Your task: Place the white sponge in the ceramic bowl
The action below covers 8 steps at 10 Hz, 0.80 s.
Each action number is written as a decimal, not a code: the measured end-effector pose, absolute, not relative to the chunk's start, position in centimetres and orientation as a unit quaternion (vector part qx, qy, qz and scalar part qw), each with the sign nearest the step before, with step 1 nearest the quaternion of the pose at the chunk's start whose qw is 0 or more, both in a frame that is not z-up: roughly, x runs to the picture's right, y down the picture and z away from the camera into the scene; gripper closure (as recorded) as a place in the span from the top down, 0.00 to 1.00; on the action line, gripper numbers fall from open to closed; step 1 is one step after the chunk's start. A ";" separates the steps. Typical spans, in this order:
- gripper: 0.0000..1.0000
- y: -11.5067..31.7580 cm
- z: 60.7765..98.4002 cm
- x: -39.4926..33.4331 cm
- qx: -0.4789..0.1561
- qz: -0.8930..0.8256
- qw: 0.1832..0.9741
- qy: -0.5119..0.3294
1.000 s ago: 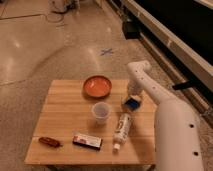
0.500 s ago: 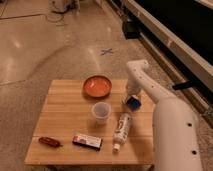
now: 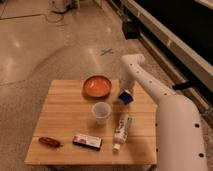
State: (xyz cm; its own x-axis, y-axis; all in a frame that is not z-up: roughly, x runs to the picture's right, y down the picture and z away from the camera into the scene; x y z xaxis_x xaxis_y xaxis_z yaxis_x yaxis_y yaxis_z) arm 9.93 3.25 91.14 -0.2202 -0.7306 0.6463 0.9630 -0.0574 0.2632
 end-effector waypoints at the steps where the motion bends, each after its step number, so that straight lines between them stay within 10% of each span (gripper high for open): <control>1: 0.00 2.6 90.7 8.4 -0.157 -0.711 0.596 -0.338; 8: 0.00 -0.1 90.2 -1.0 -0.081 -0.762 0.541 -0.347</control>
